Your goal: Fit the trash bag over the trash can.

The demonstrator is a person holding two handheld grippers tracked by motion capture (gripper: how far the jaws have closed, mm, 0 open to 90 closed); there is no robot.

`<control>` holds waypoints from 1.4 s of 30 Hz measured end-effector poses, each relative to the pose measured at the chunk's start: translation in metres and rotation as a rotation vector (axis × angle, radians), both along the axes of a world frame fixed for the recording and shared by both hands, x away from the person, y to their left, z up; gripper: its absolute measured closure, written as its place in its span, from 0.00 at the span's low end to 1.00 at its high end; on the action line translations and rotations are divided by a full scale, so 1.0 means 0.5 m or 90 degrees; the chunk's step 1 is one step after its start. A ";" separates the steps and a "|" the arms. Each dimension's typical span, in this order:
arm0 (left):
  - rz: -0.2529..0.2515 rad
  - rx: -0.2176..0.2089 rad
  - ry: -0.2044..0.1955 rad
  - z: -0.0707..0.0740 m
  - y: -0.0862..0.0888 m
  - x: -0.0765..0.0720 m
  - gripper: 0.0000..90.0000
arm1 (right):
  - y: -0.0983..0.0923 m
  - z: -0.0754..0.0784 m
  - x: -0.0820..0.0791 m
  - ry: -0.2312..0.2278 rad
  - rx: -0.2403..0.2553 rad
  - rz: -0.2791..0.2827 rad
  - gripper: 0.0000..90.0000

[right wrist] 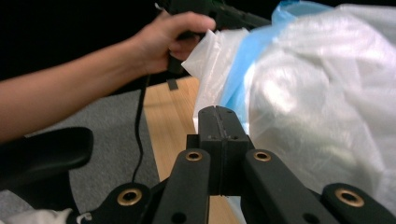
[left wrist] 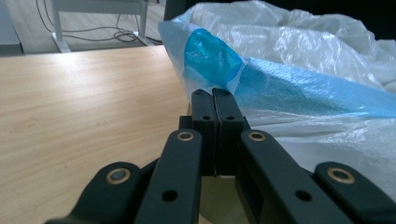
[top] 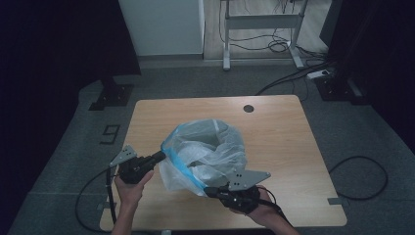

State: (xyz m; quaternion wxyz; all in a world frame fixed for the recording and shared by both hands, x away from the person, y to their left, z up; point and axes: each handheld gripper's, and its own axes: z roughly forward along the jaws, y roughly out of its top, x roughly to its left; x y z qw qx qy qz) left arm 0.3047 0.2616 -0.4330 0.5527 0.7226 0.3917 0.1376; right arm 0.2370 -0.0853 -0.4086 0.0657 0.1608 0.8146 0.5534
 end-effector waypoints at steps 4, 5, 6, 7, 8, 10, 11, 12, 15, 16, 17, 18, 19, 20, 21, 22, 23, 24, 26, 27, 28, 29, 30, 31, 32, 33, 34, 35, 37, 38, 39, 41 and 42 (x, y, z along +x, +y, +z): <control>-0.003 0.019 0.014 -0.011 -0.002 -0.004 0.99 | 0.007 -0.031 -0.002 0.000 -0.024 0.001 0.99; -0.003 0.023 0.019 -0.014 -0.002 -0.003 0.99 | 0.008 -0.037 -0.002 0.001 -0.028 0.001 0.99; -0.005 0.023 0.022 -0.016 -0.002 -0.003 0.99 | 0.009 -0.048 -0.001 0.001 -0.035 -0.001 0.99; -0.005 0.024 0.026 -0.018 -0.003 -0.001 0.99 | 0.009 -0.054 0.000 0.002 -0.036 -0.003 0.99; -0.005 0.031 0.033 -0.020 -0.005 0.002 0.99 | 0.006 -0.064 0.004 0.007 -0.035 -0.007 0.99; -0.009 0.038 0.049 -0.022 -0.011 0.010 0.99 | 0.001 -0.081 0.013 0.013 -0.039 -0.019 0.99; -0.010 0.042 0.053 -0.022 -0.013 0.014 0.99 | -0.001 -0.089 0.017 0.017 -0.040 -0.022 0.99; -0.013 0.043 0.056 -0.022 -0.016 0.017 0.98 | -0.005 -0.096 0.021 0.019 -0.042 -0.029 0.99; -0.017 0.044 0.060 -0.021 -0.018 0.021 0.97 | -0.016 -0.115 0.035 0.031 -0.044 -0.045 0.99; -0.018 0.044 0.060 -0.020 -0.019 0.020 0.97 | -0.020 -0.121 0.040 0.035 -0.043 -0.052 0.99; -0.020 0.045 0.060 -0.020 -0.018 0.020 0.96 | -0.025 -0.126 0.045 0.040 -0.042 -0.058 0.99; -0.021 0.046 0.061 -0.020 -0.017 0.019 0.95 | -0.031 -0.130 0.049 0.045 -0.037 -0.062 0.99; -0.020 0.047 0.060 -0.020 -0.016 0.018 0.93 | -0.035 -0.133 0.052 0.050 -0.031 -0.065 0.99; -0.020 0.046 0.057 -0.019 -0.014 0.016 0.89 | -0.039 -0.135 0.054 0.053 -0.024 -0.067 0.99; -0.020 0.045 0.055 -0.018 -0.012 0.014 0.86 | -0.042 -0.135 0.053 0.053 -0.018 -0.070 0.99; -0.016 0.042 0.052 -0.017 -0.009 0.012 0.82 | -0.044 -0.134 0.051 0.050 -0.012 -0.071 0.99; -0.012 0.039 0.048 -0.015 -0.006 0.010 0.79 | -0.047 -0.131 0.048 0.048 -0.005 -0.072 0.96; -0.011 0.034 0.045 -0.013 -0.003 0.008 0.74 | -0.049 -0.128 0.045 0.044 0.003 -0.074 0.92; -0.020 0.031 0.042 -0.007 0.005 0.003 0.65 | -0.056 -0.121 0.036 0.037 0.017 -0.079 0.85; -0.023 0.032 0.037 -0.005 0.008 0.000 0.63 | -0.060 -0.117 0.031 0.032 0.025 -0.082 0.81; -0.028 0.033 0.036 -0.003 0.012 -0.003 0.60 | -0.066 -0.113 0.027 0.028 0.031 -0.086 0.77; -0.034 0.034 0.035 -0.001 0.016 -0.006 0.57 | -0.072 -0.109 0.022 0.026 0.039 -0.089 0.74; -0.035 0.037 0.029 0.001 0.020 -0.009 0.55 | -0.080 -0.106 0.018 0.024 0.045 -0.091 0.72; -0.036 0.036 0.024 0.003 0.024 -0.012 0.54 | -0.088 -0.102 0.015 0.023 0.050 -0.095 0.69; -0.039 0.032 0.021 0.005 0.028 -0.014 0.52 | -0.097 -0.099 0.013 0.021 0.057 -0.099 0.67; -0.042 0.027 0.020 0.006 0.033 -0.015 0.51 | -0.106 -0.096 0.013 0.019 0.061 -0.104 0.66; -0.044 0.023 0.019 0.007 0.038 -0.015 0.50 | -0.116 -0.092 0.013 0.017 0.068 -0.110 0.65; -0.044 0.019 0.018 0.008 0.041 -0.015 0.50 | -0.127 -0.089 0.013 0.016 0.073 -0.117 0.64; -0.042 0.015 0.021 0.009 0.044 -0.012 0.50 | -0.149 -0.081 0.017 0.010 0.081 -0.139 0.63; -0.040 0.015 0.022 0.009 0.043 -0.009 0.50 | -0.159 -0.077 0.020 0.008 0.084 -0.150 0.62; -0.038 0.015 0.022 0.009 0.042 -0.006 0.50 | -0.169 -0.074 0.025 0.005 0.085 -0.163 0.61; -0.037 0.009 0.023 0.009 0.038 0.002 0.50 | -0.188 -0.067 0.038 0.000 0.086 -0.187 0.60; -0.037 0.008 0.023 0.009 0.035 0.006 0.50 | -0.198 -0.063 0.046 -0.001 0.088 -0.201 0.59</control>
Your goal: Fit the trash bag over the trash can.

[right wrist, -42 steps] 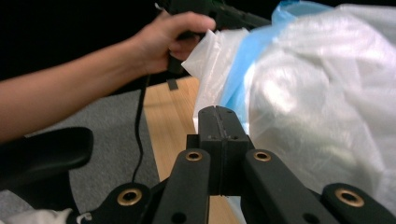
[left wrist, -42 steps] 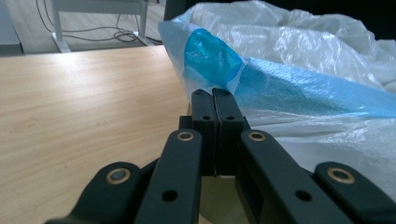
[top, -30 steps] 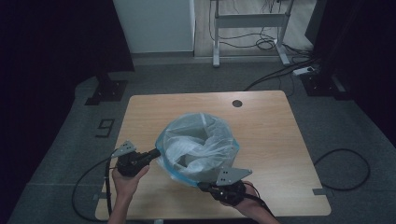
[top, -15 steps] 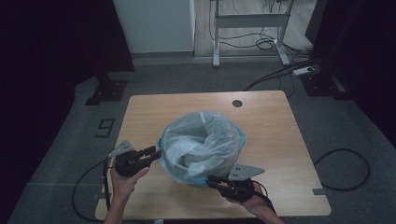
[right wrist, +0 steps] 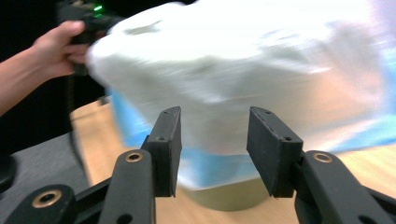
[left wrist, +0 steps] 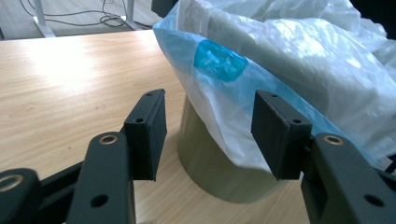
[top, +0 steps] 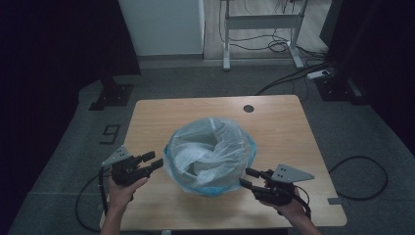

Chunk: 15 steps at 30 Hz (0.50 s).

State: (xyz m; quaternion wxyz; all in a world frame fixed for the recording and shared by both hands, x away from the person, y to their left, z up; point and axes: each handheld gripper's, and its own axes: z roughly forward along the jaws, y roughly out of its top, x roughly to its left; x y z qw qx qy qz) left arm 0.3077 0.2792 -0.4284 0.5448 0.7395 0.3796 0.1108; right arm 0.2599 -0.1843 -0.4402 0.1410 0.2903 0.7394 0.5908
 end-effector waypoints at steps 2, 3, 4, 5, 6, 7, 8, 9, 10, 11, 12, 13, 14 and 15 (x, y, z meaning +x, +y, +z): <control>-0.001 -0.002 0.000 0.000 -0.005 0.008 0.51 | -0.018 0.007 0.019 -0.002 0.001 -0.023 0.59; -0.003 -0.005 0.002 -0.001 -0.007 0.013 0.51 | -0.025 0.011 0.029 -0.003 -0.002 -0.032 0.58; -0.005 -0.011 0.005 -0.002 -0.007 0.018 0.51 | -0.032 0.012 0.041 -0.003 -0.008 -0.044 0.57; -0.007 -0.015 0.008 -0.003 -0.008 0.022 0.52 | -0.038 0.012 0.054 0.000 -0.011 -0.056 0.56; -0.009 -0.017 0.013 -0.005 -0.008 0.027 0.52 | -0.045 0.010 0.070 0.008 -0.011 -0.066 0.56; -0.010 -0.015 0.016 -0.007 -0.009 0.031 0.52 | -0.051 0.007 0.086 0.015 -0.014 -0.075 0.56; -0.012 -0.017 0.020 -0.010 -0.010 0.035 0.53 | -0.055 0.002 0.102 0.023 -0.016 -0.085 0.55; -0.019 -0.019 0.024 -0.012 -0.011 0.038 0.54 | -0.060 -0.003 0.118 0.032 -0.017 -0.094 0.55; -0.025 -0.021 0.026 -0.014 -0.012 0.040 0.56 | -0.064 -0.009 0.133 0.044 -0.012 -0.100 0.55; -0.028 -0.019 0.027 -0.015 -0.014 0.041 0.57 | -0.067 -0.014 0.146 0.056 -0.002 -0.102 0.55; -0.031 -0.018 0.027 -0.017 -0.016 0.042 0.58 | -0.068 -0.020 0.157 0.065 0.001 -0.106 0.55; -0.037 -0.017 0.028 -0.019 -0.018 0.044 0.58 | -0.068 -0.024 0.165 0.070 0.001 -0.107 0.55; -0.040 -0.015 0.029 -0.020 -0.020 0.045 0.59 | -0.067 -0.028 0.171 0.073 0.003 -0.106 0.55; -0.042 -0.015 0.028 -0.021 -0.022 0.046 0.59 | -0.065 -0.031 0.176 0.076 0.007 -0.103 0.55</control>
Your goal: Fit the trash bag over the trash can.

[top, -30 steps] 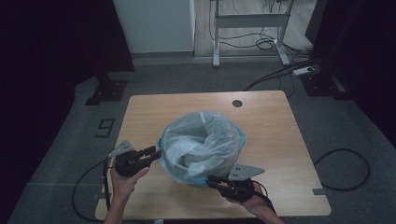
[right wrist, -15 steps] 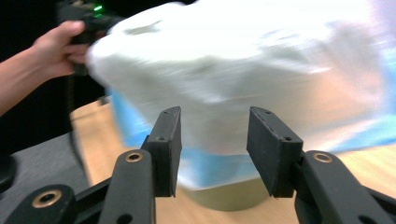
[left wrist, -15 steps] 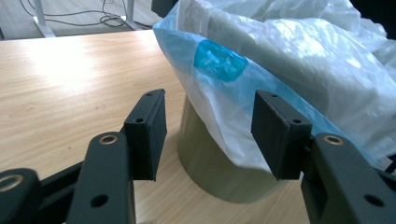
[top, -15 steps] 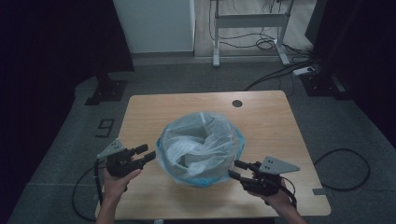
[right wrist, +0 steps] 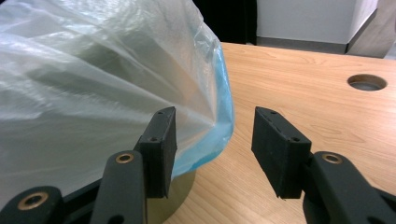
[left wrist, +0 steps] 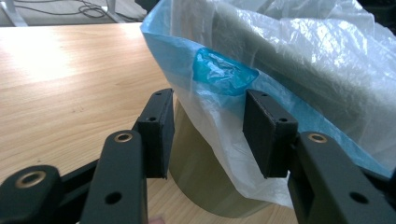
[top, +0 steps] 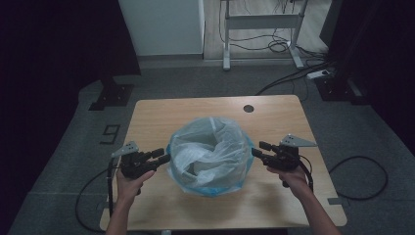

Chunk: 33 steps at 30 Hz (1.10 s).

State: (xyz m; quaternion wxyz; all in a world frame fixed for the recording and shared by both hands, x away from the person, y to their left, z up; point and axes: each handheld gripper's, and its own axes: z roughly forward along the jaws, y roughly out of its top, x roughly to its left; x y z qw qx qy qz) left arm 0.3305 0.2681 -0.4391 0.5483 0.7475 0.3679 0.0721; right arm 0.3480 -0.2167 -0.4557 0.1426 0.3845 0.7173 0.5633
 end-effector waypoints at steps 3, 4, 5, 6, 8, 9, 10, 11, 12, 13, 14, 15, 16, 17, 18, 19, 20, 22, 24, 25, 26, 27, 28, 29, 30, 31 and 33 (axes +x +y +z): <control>-0.008 -0.003 0.000 -0.003 -0.004 0.003 0.62 | 0.008 -0.006 0.011 0.007 0.000 -0.001 0.54; -0.011 -0.003 0.000 -0.004 -0.005 0.004 0.63 | 0.010 -0.008 0.014 0.011 0.000 0.000 0.54; -0.015 -0.003 0.001 -0.005 -0.007 0.004 0.66 | 0.014 -0.010 0.017 0.016 0.000 -0.001 0.55; -0.017 -0.001 0.000 -0.006 -0.009 0.004 0.69 | 0.017 -0.011 0.020 0.019 -0.001 0.001 0.57; -0.022 0.005 0.000 -0.007 -0.012 0.004 0.77 | 0.025 -0.016 0.027 0.027 -0.010 -0.008 0.61; -0.024 0.006 -0.003 -0.008 -0.014 0.003 0.81 | 0.027 -0.018 0.030 0.032 -0.011 -0.014 0.65; -0.026 0.006 -0.003 -0.008 -0.015 0.003 0.86 | 0.028 -0.021 0.035 0.038 -0.006 -0.012 0.71; -0.025 0.007 -0.006 -0.007 -0.017 0.001 0.89 | 0.030 -0.025 0.038 0.042 -0.001 -0.008 0.75; -0.028 0.007 -0.006 -0.007 -0.018 0.001 0.93 | 0.033 -0.028 0.042 0.044 0.002 -0.002 0.83; -0.029 0.008 -0.007 -0.007 -0.019 0.001 0.96 | 0.035 -0.029 0.042 0.043 0.003 0.003 0.88; -0.025 0.011 -0.009 -0.007 -0.020 0.001 0.98 | 0.037 -0.030 0.043 0.041 0.005 0.007 0.91; -0.022 0.010 -0.010 -0.007 -0.020 0.001 1.00 | 0.039 -0.030 0.042 0.039 0.006 0.008 0.95; -0.023 0.008 -0.009 -0.007 -0.020 0.001 1.00 | 0.042 -0.029 0.042 0.034 0.006 0.009 0.99; -0.022 0.009 -0.008 -0.007 -0.021 0.002 1.00 | 0.043 -0.029 0.042 0.032 0.004 0.008 0.99; -0.014 0.015 -0.007 -0.007 -0.023 0.002 1.00 | 0.045 -0.028 0.042 0.031 0.001 0.004 0.99; -0.007 0.024 -0.005 -0.009 -0.025 0.002 1.00 | 0.046 -0.029 0.042 0.031 -0.003 -0.002 0.99; -0.005 0.026 -0.003 -0.009 -0.027 0.003 1.00 | 0.047 -0.031 0.044 0.033 -0.006 -0.014 0.99; -0.001 0.034 -0.002 -0.011 -0.033 0.003 1.00 | 0.048 -0.036 0.047 0.040 -0.013 -0.027 0.99; 0.001 0.039 0.001 -0.014 -0.039 0.005 1.00 | 0.051 -0.045 0.051 0.050 -0.018 -0.034 0.99; 0.000 0.043 0.003 -0.015 -0.042 0.005 1.00 | 0.053 -0.051 0.052 0.054 -0.022 -0.035 0.99; 0.000 0.051 0.006 -0.017 -0.046 0.006 1.00 | 0.056 -0.056 0.053 0.058 -0.026 -0.037 0.99; -0.001 0.062 0.009 -0.020 -0.051 0.007 1.00 | 0.059 -0.063 0.054 0.065 -0.031 -0.036 0.99; -0.002 0.072 0.012 -0.022 -0.055 0.008 1.00 | 0.064 -0.070 0.056 0.073 -0.038 -0.035 0.99; -0.004 0.082 0.016 -0.026 -0.060 0.009 1.00 | 0.069 -0.077 0.056 0.078 -0.045 -0.034 0.99; -0.004 0.085 0.018 -0.027 -0.063 0.010 1.00 | 0.075 -0.085 0.056 0.082 -0.052 -0.032 0.99; -0.004 0.091 0.023 -0.029 -0.066 0.011 1.00 | 0.077 -0.089 0.057 0.084 -0.055 -0.030 0.99; -0.002 0.103 0.036 -0.033 -0.072 0.014 1.00 | 0.083 -0.097 0.058 0.090 -0.059 -0.030 0.99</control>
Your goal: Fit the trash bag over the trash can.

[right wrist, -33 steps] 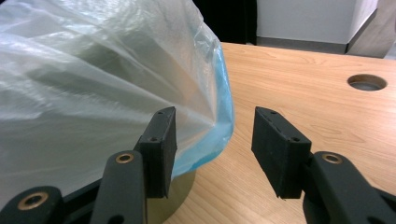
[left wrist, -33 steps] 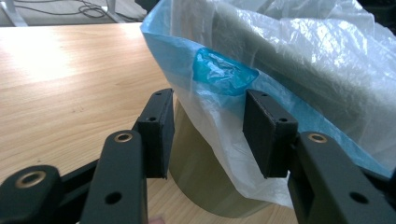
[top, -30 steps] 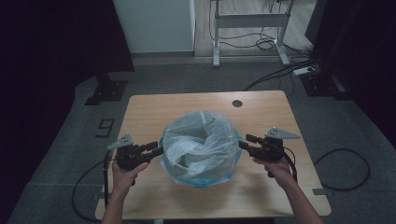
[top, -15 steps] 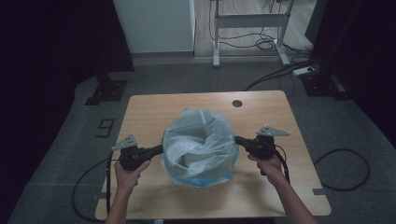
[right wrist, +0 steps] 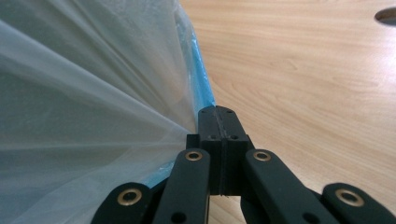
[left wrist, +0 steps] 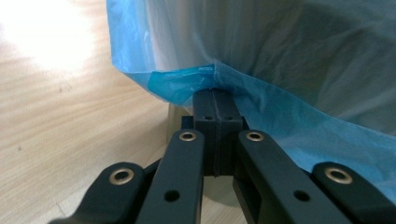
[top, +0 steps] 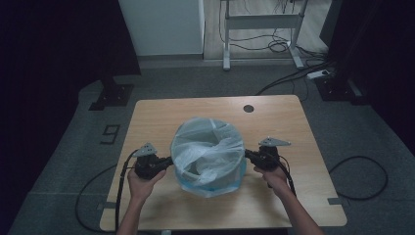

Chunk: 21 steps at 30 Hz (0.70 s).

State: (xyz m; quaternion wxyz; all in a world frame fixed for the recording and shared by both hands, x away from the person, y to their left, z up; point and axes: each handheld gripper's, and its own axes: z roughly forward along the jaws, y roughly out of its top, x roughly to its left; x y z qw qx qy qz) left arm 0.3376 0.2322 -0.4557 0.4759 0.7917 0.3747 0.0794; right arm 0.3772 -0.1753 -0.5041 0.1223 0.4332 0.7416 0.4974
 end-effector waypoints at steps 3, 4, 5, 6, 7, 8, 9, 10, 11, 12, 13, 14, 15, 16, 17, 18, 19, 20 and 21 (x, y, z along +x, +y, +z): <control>-0.003 0.008 0.004 -0.002 -0.002 0.000 1.00 | 0.006 -0.006 0.000 0.008 -0.007 0.000 0.99; -0.003 0.010 0.005 -0.002 -0.002 0.000 1.00 | 0.007 -0.008 0.000 0.011 -0.011 -0.001 0.99; -0.003 0.014 0.005 -0.003 -0.003 0.000 1.00 | 0.008 -0.010 -0.001 0.013 -0.012 -0.001 0.99; -0.002 0.018 0.005 -0.003 -0.004 -0.001 1.00 | 0.008 -0.012 -0.001 0.015 -0.013 0.000 0.99; -0.001 0.020 0.004 -0.004 -0.005 -0.002 1.00 | 0.009 -0.013 -0.001 0.016 -0.011 0.000 0.99; -0.001 0.019 0.004 -0.004 -0.005 -0.002 1.00 | 0.009 -0.015 -0.002 0.019 -0.008 -0.001 0.99; -0.001 0.016 0.004 -0.004 -0.004 -0.002 1.00 | 0.008 -0.015 -0.002 0.022 -0.005 -0.001 0.99; 0.001 0.013 0.004 -0.005 -0.003 -0.003 1.00 | 0.009 -0.014 -0.003 0.021 -0.004 -0.002 0.99; 0.007 0.016 -0.002 -0.006 -0.001 -0.005 1.00 | 0.008 -0.012 -0.004 0.017 -0.004 -0.003 0.94; 0.007 0.016 -0.002 -0.006 -0.001 -0.005 0.96 | 0.008 -0.012 -0.004 0.017 -0.004 -0.003 0.94; 0.020 0.020 -0.013 -0.005 0.001 -0.007 0.88 | 0.003 -0.002 -0.009 0.001 0.010 -0.025 0.78; 0.049 0.015 -0.028 -0.002 0.009 -0.011 0.82 | 0.001 0.003 -0.012 -0.005 0.017 -0.033 0.74; 0.057 0.010 -0.033 0.000 0.014 -0.013 0.77 | -0.003 0.010 -0.016 -0.015 0.024 -0.045 0.70; 0.067 0.003 -0.039 0.003 0.022 -0.015 0.72 | -0.006 0.015 -0.019 -0.021 0.027 -0.053 0.65; 0.073 -0.006 -0.046 0.007 0.032 -0.017 0.68 | -0.010 0.021 -0.024 -0.028 0.029 -0.062 0.61; 0.075 -0.012 -0.050 0.009 0.038 -0.019 0.64 | -0.015 0.028 -0.030 -0.033 0.035 -0.068 0.59; 0.075 -0.018 -0.057 0.013 0.046 -0.022 0.62 | -0.018 0.031 -0.034 -0.038 0.038 -0.070 0.58; 0.076 -0.023 -0.064 0.016 0.053 -0.025 0.60 | -0.023 0.035 -0.039 -0.044 0.045 -0.070 0.56; 0.076 -0.028 -0.069 0.019 0.059 -0.028 0.59 | -0.028 0.039 -0.045 -0.047 0.052 -0.067 0.55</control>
